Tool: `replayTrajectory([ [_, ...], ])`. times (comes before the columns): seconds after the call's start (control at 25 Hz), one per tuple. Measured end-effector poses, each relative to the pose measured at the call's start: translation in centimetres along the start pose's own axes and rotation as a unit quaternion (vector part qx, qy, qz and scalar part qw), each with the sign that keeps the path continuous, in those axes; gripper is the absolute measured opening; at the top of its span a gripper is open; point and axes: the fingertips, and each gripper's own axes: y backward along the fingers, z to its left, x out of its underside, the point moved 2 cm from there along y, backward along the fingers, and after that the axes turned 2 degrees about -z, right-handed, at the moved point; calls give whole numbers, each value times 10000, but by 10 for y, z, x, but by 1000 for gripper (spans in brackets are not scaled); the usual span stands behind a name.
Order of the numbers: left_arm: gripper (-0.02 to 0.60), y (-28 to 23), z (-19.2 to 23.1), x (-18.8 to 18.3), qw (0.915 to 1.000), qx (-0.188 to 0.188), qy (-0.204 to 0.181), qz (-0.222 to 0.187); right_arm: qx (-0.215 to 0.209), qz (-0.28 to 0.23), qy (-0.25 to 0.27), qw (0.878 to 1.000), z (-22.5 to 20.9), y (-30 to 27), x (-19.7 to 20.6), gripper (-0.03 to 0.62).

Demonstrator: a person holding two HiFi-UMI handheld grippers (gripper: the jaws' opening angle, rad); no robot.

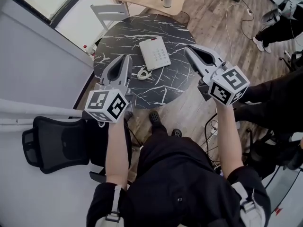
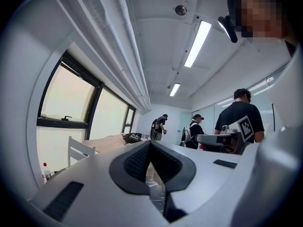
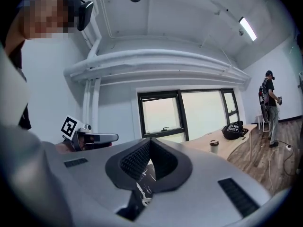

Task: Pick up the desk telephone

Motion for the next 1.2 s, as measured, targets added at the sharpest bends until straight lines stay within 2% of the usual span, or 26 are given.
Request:
replayTrajectory([
  [0.16,15,-16,20,-2,9998,147,-101,17,45,111,-61,9999,-10,-24,2,29],
  [0.32,15,-31,38,-2,9992,301,-255,84,118,-29,-329,9994,-20,-41,0,29],
  [0.44,15,-40,54,-1,9990,405,-161,117,70,-103,-553,9984,-23,-55,2,29],
  [0.64,15,-49,80,4,9987,488,-26,111,62,5,-511,9987,-22,-75,13,29],
  [0.84,16,-57,98,16,9976,645,100,236,404,122,-666,9969,-26,-88,33,30],
  [1.2,17,-75,109,48,9948,776,291,593,688,438,-869,9929,-39,-93,63,32],
])
